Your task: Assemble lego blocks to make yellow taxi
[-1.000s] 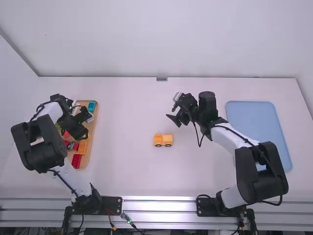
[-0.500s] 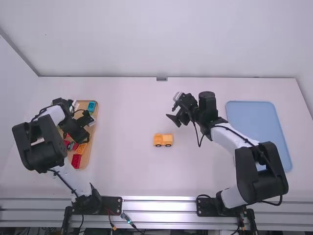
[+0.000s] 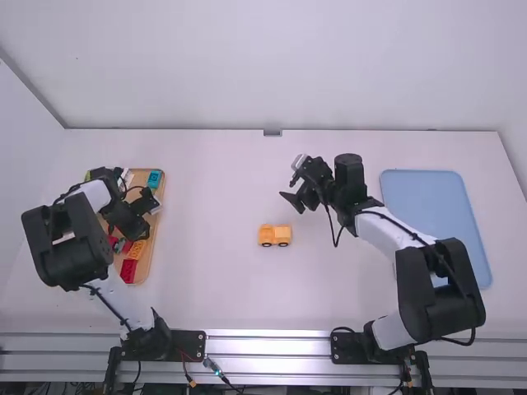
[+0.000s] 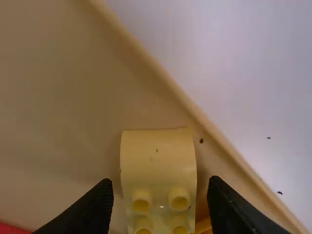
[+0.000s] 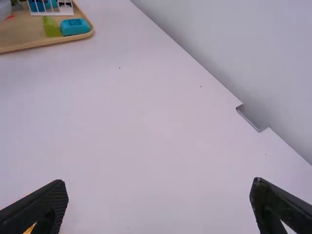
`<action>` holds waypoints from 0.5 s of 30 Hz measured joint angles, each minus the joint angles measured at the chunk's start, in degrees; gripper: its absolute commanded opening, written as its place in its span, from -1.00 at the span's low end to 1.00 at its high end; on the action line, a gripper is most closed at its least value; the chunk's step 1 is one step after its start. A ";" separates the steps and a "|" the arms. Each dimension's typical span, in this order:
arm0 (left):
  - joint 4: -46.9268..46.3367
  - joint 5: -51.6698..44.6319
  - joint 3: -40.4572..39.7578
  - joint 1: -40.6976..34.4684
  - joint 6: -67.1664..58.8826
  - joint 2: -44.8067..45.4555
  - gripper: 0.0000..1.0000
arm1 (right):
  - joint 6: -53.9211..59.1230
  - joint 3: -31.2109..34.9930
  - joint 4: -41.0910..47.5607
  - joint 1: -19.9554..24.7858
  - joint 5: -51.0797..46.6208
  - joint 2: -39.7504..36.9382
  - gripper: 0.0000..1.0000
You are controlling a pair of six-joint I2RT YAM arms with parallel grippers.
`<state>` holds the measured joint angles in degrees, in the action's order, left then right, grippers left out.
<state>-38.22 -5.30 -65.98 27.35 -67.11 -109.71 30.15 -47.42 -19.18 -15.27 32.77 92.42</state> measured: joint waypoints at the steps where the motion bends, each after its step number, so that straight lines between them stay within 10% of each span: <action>1: 0.00 0.00 0.00 0.02 0.00 0.00 -0.10 | 0.02 0.00 0.00 0.00 -0.02 0.00 0.97; 15: -0.04 -0.02 0.00 0.02 0.02 0.00 -0.10 | 0.00 0.00 0.09 0.00 -0.02 -0.02 0.98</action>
<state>-38.26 -5.32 -65.98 27.38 -67.09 -109.71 30.15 -47.42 -19.09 -15.27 32.75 92.40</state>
